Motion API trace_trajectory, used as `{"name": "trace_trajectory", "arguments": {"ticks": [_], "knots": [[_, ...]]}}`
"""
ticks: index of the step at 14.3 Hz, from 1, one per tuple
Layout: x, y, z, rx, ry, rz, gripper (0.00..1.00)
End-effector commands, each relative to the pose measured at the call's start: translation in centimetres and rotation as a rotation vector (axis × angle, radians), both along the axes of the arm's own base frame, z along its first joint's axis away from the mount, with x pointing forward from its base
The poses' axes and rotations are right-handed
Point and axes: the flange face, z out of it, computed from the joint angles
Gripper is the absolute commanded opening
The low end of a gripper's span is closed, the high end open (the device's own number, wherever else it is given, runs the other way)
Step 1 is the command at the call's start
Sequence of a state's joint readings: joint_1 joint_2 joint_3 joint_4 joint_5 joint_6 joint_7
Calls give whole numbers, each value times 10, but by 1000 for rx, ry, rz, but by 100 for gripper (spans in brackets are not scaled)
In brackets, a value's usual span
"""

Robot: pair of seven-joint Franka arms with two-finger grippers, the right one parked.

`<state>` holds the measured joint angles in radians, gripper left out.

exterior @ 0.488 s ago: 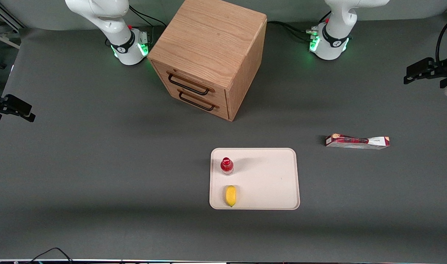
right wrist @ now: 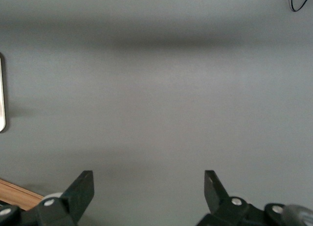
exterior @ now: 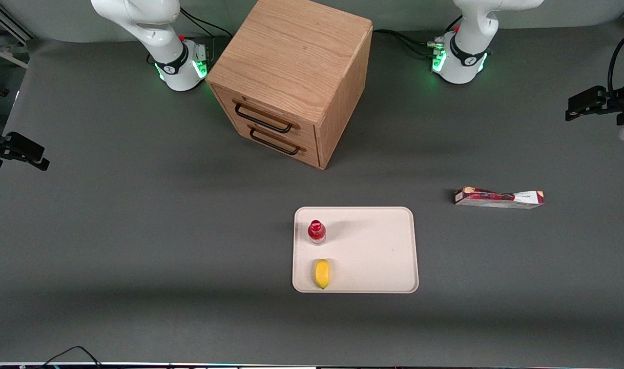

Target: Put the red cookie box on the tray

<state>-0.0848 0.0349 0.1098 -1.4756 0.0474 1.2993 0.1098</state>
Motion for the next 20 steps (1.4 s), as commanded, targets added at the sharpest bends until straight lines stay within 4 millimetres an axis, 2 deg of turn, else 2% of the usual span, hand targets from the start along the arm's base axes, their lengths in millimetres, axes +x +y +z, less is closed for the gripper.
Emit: {"name": "trace_trajectory", "arguments": {"ticks": [1, 4, 7, 10, 11, 13, 14, 15, 18, 20], "knots": [[13, 4, -33, 96, 35, 282, 100], [36, 2, -82, 173, 67, 540, 100], [56, 3, -153, 219, 28, 734, 100], [67, 8, -219, 214, -17, 818, 100], [64, 14, -242, 202, -29, 841, 100], [51, 41, -288, 159, -78, 938, 100], [43, 42, -308, 155, -92, 940, 100], [32, 41, -336, 156, -93, 940, 100], [12, 38, -378, 138, -146, 946, 100], [10, 35, -401, 127, -198, 971, 100]]}}
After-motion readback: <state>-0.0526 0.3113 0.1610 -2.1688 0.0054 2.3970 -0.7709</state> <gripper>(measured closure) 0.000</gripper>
